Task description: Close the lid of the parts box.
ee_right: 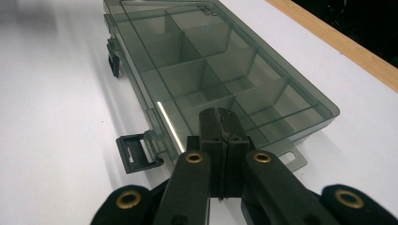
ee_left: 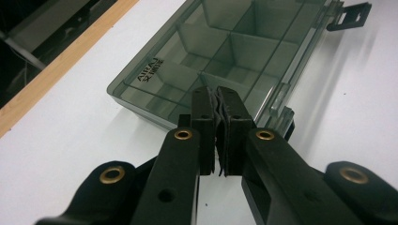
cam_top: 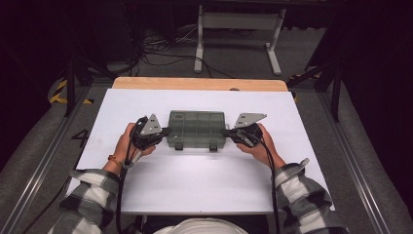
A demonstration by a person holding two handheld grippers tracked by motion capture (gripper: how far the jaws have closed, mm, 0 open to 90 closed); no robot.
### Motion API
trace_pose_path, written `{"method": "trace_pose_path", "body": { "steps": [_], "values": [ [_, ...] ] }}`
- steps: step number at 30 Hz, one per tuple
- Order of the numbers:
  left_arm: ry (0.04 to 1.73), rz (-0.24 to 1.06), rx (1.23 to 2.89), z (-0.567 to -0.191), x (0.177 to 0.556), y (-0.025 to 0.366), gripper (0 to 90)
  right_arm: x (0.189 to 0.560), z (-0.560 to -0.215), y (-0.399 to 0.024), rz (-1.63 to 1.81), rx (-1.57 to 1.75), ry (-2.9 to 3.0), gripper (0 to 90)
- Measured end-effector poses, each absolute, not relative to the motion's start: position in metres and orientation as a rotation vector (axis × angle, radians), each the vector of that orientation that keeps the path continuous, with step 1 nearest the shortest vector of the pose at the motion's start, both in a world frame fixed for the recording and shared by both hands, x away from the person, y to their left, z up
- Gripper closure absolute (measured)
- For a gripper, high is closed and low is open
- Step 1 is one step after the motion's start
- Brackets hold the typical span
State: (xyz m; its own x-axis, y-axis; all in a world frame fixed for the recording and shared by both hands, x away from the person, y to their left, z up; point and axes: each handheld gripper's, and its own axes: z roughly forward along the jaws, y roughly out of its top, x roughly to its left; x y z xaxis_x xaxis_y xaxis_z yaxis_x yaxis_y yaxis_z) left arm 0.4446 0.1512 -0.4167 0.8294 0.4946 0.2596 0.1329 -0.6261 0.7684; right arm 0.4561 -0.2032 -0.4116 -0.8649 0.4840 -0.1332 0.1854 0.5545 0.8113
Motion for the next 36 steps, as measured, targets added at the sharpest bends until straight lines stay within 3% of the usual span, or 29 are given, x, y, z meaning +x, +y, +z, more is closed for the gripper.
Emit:
{"method": "trace_pose_path", "body": {
  "steps": [36],
  "values": [
    [0.460,0.521,2.176,-0.435,0.447,0.149,89.1,0.448,-0.424,-0.203,1.200,0.571,2.433,90.0]
  ]
}}
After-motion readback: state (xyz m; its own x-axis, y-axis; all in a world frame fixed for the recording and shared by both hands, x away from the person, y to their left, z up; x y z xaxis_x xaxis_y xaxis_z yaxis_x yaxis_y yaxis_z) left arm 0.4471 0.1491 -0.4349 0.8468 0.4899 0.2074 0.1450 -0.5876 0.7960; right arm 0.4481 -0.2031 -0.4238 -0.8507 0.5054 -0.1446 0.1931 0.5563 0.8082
